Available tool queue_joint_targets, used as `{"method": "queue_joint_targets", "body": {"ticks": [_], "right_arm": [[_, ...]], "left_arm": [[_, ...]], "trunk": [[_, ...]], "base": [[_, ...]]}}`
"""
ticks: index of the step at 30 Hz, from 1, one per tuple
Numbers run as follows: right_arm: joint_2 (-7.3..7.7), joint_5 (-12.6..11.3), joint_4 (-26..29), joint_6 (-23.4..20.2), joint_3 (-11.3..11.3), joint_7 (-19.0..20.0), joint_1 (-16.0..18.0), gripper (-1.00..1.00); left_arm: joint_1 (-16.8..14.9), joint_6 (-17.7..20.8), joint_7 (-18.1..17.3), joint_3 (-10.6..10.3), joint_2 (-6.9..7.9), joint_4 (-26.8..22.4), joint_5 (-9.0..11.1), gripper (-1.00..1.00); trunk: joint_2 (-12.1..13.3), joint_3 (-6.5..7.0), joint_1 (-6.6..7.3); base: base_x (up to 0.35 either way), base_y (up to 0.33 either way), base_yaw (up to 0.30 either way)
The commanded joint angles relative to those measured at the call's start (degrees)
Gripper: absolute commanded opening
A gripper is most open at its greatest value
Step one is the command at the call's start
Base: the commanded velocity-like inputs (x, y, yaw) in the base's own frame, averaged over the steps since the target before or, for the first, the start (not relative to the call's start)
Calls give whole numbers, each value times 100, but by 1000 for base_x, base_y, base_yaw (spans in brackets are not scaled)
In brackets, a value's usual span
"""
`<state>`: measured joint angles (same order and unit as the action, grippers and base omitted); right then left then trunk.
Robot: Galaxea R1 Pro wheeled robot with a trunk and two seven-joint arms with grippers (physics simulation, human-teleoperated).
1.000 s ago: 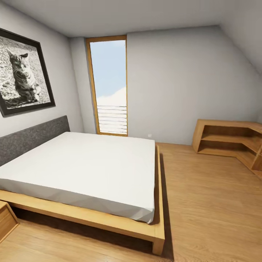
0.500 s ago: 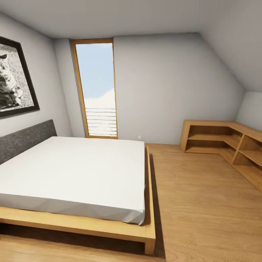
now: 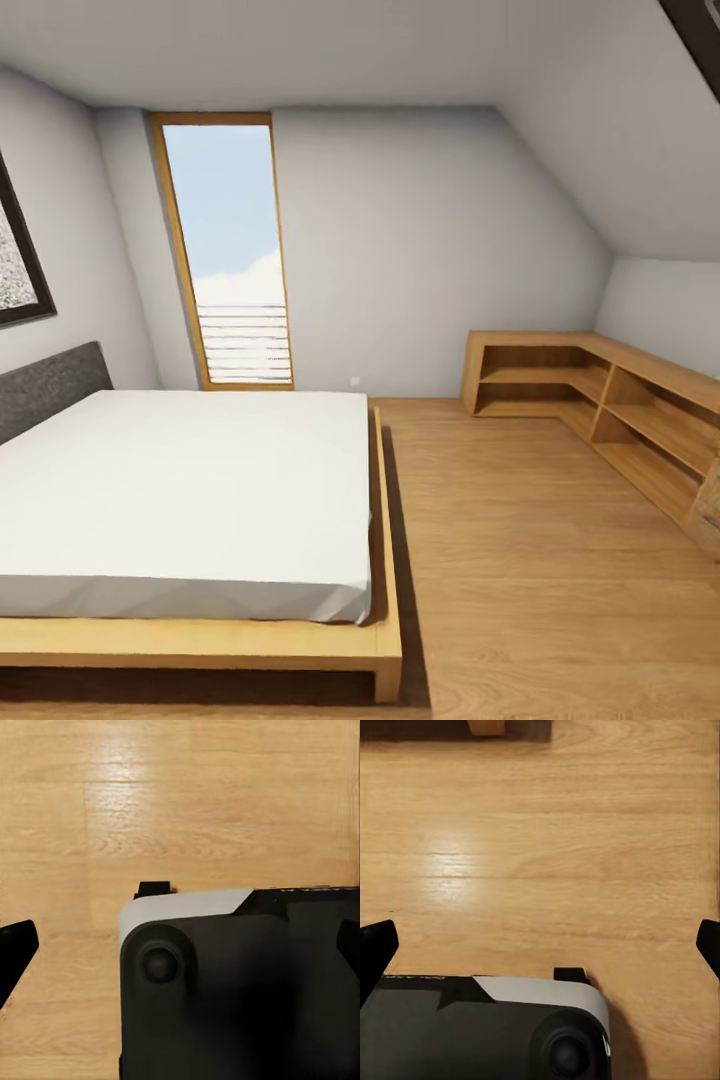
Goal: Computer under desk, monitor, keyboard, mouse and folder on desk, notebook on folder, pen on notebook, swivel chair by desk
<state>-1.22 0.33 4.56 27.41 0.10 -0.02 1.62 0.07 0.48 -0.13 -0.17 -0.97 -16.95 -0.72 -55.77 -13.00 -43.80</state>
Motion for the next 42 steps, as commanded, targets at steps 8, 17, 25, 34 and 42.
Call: {"method": "queue_joint_targets", "body": {"ticks": [8,17,25,34,42], "right_arm": [[18,2,356,24,-1,3,4,100],[239,7,1406,96,-18,2,12,100],[323,11,1463,183,-15,3,13,100],[350,19,1476,194,-10,10,13,100],[399,20,1476,194,-10,10,13,100]], "left_arm": [[2,5,-4,-1,-11,-429,-8,100],[2,5,0,-1,-3,-808,-3,100],[2,-230,-3,24,4,-931,81,100],[2,-1589,29,243,178,-864,523,100],[2,-1829,46,246,183,-599,552,100]], "trunk": [[318,174,176],[679,357,374],[919,485,505],[919,509,505],[919,531,505]], "base": [[0,0,-253],[0,0,-244],[0,0,-232],[0,0,-252],[-37,23,-256]]}}
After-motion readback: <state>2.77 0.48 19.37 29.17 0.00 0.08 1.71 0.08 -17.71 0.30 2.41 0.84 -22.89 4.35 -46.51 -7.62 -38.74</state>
